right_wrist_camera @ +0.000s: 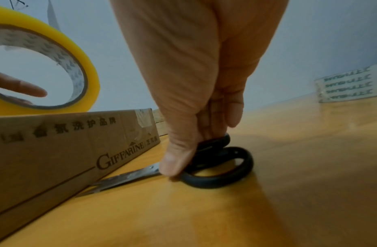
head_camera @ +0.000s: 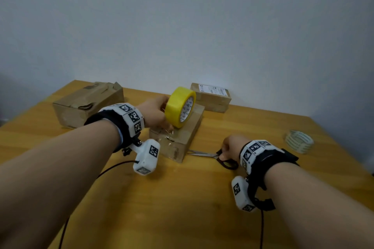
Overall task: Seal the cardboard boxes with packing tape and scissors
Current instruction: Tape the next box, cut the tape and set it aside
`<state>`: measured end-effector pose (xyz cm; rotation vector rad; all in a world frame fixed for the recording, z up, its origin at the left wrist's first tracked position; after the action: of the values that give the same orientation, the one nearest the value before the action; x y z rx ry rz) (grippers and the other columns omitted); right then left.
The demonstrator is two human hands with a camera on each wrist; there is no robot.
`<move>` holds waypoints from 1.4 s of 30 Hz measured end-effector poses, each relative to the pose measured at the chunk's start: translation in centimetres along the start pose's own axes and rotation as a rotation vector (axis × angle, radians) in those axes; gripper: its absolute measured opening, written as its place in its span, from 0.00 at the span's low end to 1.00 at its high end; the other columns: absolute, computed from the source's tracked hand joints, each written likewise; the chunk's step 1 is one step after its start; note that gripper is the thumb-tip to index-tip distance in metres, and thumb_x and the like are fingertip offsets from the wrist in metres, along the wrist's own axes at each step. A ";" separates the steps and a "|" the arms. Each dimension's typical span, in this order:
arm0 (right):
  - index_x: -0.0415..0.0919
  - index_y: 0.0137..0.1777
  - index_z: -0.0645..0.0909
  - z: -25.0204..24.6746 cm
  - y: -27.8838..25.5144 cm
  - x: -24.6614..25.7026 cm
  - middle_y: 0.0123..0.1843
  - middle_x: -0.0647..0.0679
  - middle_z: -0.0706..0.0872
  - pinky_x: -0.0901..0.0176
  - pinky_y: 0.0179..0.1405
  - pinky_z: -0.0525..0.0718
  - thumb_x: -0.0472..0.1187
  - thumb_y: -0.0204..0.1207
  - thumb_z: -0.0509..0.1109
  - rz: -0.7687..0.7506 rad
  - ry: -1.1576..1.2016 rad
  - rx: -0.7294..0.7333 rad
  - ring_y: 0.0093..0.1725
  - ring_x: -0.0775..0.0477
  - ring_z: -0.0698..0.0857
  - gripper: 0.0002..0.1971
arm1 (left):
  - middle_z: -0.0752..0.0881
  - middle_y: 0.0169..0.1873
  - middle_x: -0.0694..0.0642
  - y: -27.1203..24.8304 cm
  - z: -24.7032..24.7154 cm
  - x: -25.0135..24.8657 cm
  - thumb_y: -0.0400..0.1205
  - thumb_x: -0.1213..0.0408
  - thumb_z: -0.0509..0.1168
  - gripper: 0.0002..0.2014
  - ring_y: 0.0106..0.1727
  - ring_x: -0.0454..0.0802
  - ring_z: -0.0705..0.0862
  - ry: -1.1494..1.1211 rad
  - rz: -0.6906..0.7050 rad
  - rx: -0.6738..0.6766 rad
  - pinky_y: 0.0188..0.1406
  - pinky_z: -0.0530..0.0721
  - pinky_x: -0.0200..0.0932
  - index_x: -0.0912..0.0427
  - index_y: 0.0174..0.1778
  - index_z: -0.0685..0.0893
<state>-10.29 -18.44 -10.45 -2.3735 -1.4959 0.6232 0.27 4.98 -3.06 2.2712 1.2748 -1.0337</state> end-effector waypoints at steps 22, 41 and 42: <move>0.47 0.56 0.79 -4.7 -6.0 -1.0 0.54 0.50 0.86 0.54 0.57 0.82 0.33 0.79 0.68 -0.315 0.276 -0.116 0.56 0.46 0.84 0.10 | 0.87 0.37 0.50 1.1 2.4 -1.5 0.72 0.66 0.78 0.12 0.41 0.51 0.85 0.008 -0.016 0.051 0.47 0.84 0.46 0.55 0.48 0.86; 0.49 0.51 0.79 -5.1 -4.4 1.2 0.46 0.52 0.84 0.56 0.48 0.79 0.61 0.62 0.83 -0.353 0.376 -0.063 0.43 0.51 0.80 0.25 | 0.87 0.44 0.50 1.3 2.4 -0.9 0.73 0.64 0.77 0.12 0.42 0.49 0.84 -0.061 0.011 0.044 0.52 0.84 0.49 0.52 0.49 0.85; 0.48 0.51 0.79 -5.4 -4.3 1.5 0.46 0.52 0.84 0.56 0.48 0.79 0.61 0.63 0.83 -0.360 0.374 -0.066 0.43 0.51 0.80 0.25 | 0.87 0.42 0.49 1.3 2.4 -0.9 0.73 0.64 0.77 0.11 0.40 0.47 0.84 -0.062 0.013 0.045 0.49 0.84 0.48 0.53 0.49 0.85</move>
<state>-10.47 -15.21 -4.17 -2.0372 -1.7180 0.0431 -0.03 2.29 -4.11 2.2584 1.2221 -1.1302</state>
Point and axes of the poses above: each hand's wrist, its own y-axis towards the middle knuckle, its own z-axis out of the palm, x = y × z, the point moved 8 cm from there along y, towards the middle knuckle
